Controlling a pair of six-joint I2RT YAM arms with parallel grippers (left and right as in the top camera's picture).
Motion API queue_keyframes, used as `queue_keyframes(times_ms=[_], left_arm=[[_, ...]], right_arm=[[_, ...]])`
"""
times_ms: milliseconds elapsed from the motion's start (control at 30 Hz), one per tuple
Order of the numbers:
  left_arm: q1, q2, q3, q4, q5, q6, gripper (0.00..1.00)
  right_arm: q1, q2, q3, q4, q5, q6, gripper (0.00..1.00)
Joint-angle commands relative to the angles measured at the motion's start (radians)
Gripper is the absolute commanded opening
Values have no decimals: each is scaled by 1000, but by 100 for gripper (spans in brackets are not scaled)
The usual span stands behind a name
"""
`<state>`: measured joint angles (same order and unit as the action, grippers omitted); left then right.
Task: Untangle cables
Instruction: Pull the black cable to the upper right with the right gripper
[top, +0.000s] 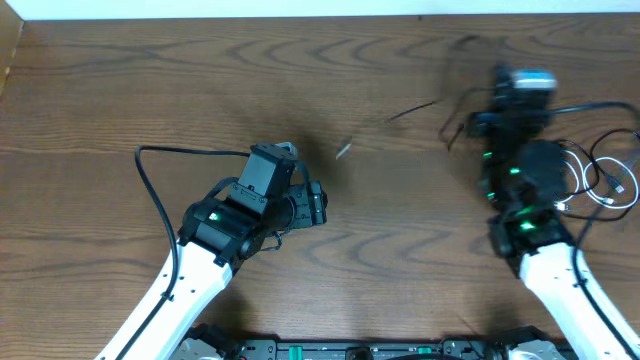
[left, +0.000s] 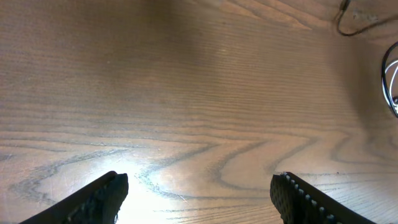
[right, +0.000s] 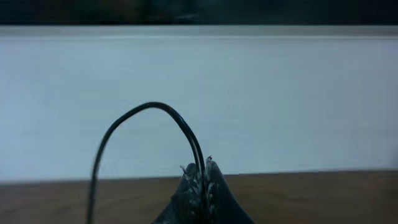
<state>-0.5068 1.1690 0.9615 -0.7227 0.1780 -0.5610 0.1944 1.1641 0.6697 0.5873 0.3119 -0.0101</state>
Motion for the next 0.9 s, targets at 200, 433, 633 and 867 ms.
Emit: queue_keyframes(times_ms=[200,433,633,867], left_arm=[[2,1,12,2,-6,6,78],[2,1,12,2,-6,6,78],[2,1,12,1,-6,6,78],[2,1,12,1,-6,6,78]], right_arm=[[-394,9,193,-359,-86,53,1],[-599,99,428,-682,-74,89,1],[-719,154,445,-764,-4,103,1],[-777,185,445,-771,-25,192,28]])
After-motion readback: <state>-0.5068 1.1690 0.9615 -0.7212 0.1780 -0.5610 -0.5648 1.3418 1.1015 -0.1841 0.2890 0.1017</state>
